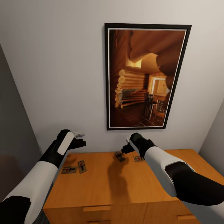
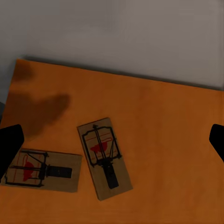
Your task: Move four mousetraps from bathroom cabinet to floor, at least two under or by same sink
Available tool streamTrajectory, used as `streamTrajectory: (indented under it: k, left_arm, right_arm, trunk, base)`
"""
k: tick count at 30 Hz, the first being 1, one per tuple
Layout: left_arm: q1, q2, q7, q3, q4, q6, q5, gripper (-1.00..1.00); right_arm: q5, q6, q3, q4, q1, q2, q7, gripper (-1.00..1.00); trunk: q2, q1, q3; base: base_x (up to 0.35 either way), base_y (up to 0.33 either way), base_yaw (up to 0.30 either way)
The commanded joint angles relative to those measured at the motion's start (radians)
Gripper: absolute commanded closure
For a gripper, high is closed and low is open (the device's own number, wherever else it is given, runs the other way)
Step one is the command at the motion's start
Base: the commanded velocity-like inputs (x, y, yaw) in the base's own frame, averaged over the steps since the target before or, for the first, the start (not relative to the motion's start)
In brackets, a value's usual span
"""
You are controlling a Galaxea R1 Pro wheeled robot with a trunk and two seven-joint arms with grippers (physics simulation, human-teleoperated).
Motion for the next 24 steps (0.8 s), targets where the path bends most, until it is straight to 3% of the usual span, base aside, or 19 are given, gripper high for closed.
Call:
streamTrajectory:
  k: [1,8,24]
  left_arm:
    - [-0.001,0.001,0.01,-0.004,-0.001,0.001,0.01,-1.0]
    - [-0.001,0.001,0.01,-0.004,-0.001,0.001,0.01,-1.0]
    - [-0.001,0.002,0.01,-0.004,0.01,0.002,0.011,-1.0]
  right_arm:
    - [0.011,0.005,0.002,-0.001,-0.001,0.0,0.009,-1.0]
    - [0.011,0.003,0.0,-0.001,-0.001,0.0,0.009,-1.0]
    - [0.009,0.001,-0.001,-0.002,-0.001,0.0,0.019,-1.0]
  trunk:
    - [-0.002,0.001,-0.002]
    - [-0.002,0.001,-0.002]
    - [-0.002,0.001,-0.002]
  base:
    - [0.232,0.0,0.0]
    - [0.141,0.0,0.0]
    - [0.016,0.0,0.0]
